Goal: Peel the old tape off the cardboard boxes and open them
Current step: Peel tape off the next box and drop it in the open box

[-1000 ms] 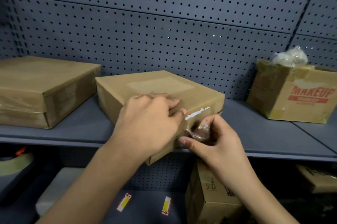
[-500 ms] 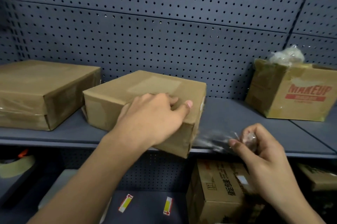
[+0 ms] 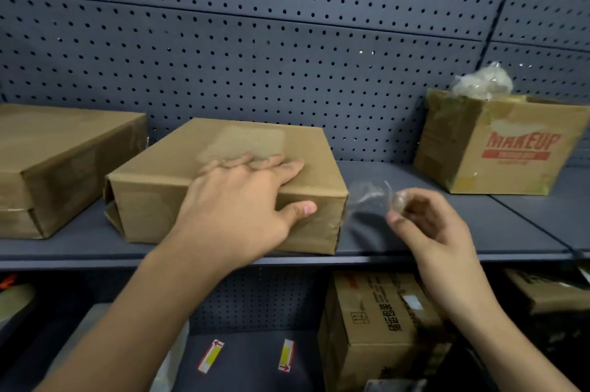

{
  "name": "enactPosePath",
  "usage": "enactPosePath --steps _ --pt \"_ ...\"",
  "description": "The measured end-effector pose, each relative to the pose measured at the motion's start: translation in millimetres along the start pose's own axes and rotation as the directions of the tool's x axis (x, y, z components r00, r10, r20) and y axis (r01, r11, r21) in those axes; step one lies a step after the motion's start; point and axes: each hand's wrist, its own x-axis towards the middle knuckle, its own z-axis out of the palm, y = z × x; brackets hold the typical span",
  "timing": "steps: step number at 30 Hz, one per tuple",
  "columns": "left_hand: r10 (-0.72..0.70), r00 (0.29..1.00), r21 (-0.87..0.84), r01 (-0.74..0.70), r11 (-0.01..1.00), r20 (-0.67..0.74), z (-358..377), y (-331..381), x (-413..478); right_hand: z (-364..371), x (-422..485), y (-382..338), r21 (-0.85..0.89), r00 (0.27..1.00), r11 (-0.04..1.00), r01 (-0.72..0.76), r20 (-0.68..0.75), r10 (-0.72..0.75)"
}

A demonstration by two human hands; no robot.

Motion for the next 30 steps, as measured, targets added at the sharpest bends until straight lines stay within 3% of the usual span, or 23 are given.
enactPosePath --steps 3,8,11,13,15,26,30 --pt "-0.015 0.999 0.038 0.017 0.999 -0.039 7 5 3 13 0 0 0.0 0.998 1.0 -0.003 0.062 0.003" --pt "-0.012 0.997 0.069 0.017 0.997 -0.073 10 7 3 21 15 -1 0.033 0.999 0.999 -0.009 0.038 0.008" --pt "-0.009 0.996 0.068 0.015 0.998 -0.091 10 7 3 20 24 3 0.166 0.987 0.98 -0.113 0.13 0.092" --pt "-0.01 0.995 0.064 0.016 0.998 -0.101 11 6 3 18 26 5 0.162 0.981 0.983 -0.087 0.186 0.056" --pt "-0.008 0.994 0.067 0.015 0.998 -0.11 12 7 3 16 27 4 0.163 0.982 0.984 -0.066 0.184 0.036" --pt "-0.006 0.989 0.053 0.014 0.998 -0.147 16 5 4 18 41 -3 0.256 0.957 0.929 -0.269 0.181 0.227" --pt "-0.009 0.987 0.044 0.016 0.999 -0.159 17 5 5 12 37 1 0.088 0.968 0.973 -0.215 0.155 0.2"
